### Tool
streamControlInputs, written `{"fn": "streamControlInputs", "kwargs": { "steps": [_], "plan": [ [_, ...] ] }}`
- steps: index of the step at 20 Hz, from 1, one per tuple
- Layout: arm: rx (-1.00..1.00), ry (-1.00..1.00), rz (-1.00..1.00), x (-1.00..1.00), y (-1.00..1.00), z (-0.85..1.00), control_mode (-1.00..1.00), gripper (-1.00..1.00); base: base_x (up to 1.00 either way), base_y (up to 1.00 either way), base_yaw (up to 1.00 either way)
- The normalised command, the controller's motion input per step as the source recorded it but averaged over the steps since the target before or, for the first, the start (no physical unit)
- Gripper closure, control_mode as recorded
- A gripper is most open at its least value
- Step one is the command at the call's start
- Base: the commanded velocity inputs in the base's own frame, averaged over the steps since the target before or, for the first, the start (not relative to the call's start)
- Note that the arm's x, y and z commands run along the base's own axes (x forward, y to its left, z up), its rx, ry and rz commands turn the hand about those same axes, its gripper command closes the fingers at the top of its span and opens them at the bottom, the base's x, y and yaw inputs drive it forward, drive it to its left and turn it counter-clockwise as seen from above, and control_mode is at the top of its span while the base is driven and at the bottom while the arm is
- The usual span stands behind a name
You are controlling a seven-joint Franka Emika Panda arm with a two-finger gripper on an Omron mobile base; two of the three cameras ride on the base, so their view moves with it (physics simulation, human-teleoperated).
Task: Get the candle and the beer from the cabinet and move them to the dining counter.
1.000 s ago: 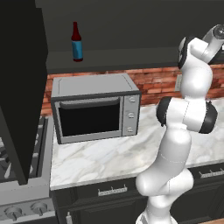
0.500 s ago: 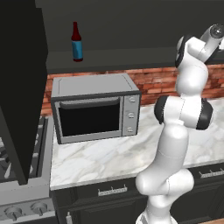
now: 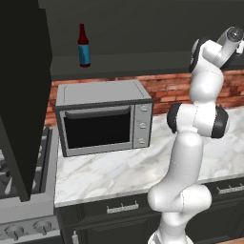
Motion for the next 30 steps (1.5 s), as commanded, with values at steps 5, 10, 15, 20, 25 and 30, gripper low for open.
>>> {"fn": "streamControlInputs", "kwargs": {
  "steps": [5, 10, 15, 20, 25, 30],
  "plan": [
    [0.00, 0.00, 0.01, 0.10, -0.13, -0.01, -1.00, -1.00, 0.00, 0.00, 0.00],
    [0.00, 0.00, 0.00, 0.13, -0.07, 0.00, -1.00, -1.00, 0.00, 0.00, 0.00],
    [0.00, 0.01, 0.00, 0.13, -0.01, 0.00, -1.00, -1.00, 0.00, 0.00, 0.00],
    [0.00, 0.02, 0.00, 0.17, 0.00, -0.02, -1.00, -1.00, 0.00, 0.00, 0.00],
    [0.00, 0.01, 0.00, 0.13, 0.00, -0.03, -1.00, -1.00, 0.00, 0.00, 0.00],
    [0.00, 0.01, 0.00, 0.06, -0.04, -0.02, -1.00, -1.00, 0.00, 0.00, 0.00]
  ]
}}
